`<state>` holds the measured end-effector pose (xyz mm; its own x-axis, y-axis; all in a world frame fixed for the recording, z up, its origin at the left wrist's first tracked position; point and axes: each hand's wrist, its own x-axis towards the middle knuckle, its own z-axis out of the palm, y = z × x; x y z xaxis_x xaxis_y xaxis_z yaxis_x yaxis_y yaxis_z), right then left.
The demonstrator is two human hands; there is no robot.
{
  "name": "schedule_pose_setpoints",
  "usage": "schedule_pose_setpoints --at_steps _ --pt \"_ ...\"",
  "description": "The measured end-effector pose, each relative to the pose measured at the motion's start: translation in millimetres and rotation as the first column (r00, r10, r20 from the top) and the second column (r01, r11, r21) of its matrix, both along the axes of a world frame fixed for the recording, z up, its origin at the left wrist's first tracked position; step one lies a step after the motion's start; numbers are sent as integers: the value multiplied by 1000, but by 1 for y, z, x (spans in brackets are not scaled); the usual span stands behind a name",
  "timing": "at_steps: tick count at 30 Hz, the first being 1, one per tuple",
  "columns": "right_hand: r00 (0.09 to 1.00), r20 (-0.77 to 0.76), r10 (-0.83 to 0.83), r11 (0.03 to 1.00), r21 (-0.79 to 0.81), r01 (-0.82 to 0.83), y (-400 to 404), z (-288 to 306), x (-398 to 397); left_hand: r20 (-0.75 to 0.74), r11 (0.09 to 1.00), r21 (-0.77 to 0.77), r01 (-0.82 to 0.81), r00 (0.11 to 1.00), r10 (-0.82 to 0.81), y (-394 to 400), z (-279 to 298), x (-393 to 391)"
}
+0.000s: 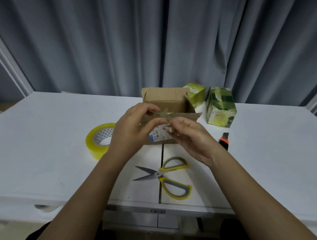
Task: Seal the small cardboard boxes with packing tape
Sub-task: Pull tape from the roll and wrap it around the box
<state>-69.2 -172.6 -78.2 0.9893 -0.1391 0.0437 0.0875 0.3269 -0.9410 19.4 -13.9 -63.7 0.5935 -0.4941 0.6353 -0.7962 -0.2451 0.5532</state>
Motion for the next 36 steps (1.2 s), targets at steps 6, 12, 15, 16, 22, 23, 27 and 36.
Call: schedule_pose_setpoints --at_steps 6,12,15,16,22,23,27,36 --pt "996 24 81 981 -180 -75 -22 20 -5 166 994 77 -79 984 65 5 14 1" --pt "1000 -9 -8 925 -381 4 -18 20 -5 409 931 298 -211 909 75 13 32 12" --pt "994 -5 -111 890 -445 97 -20 18 -2 485 898 371 -237 874 31 11 36 17" --pt "991 -5 -135 879 -462 118 -20 17 -1 475 891 389 -233 880 22 9 35 17" --pt "910 102 -402 759 -518 393 -47 19 -9 368 848 445 -288 922 120 9 20 28" --pt "889 136 -436 757 -479 445 -53 22 -10 339 853 437 -284 931 136 9 16 31" --pt "872 214 -440 790 -369 490 -50 24 -2 220 906 405 -120 975 31 -18 6 29" --pt "914 213 -346 860 -317 400 -41 12 14 233 806 569 -165 972 35 -54 7 43"
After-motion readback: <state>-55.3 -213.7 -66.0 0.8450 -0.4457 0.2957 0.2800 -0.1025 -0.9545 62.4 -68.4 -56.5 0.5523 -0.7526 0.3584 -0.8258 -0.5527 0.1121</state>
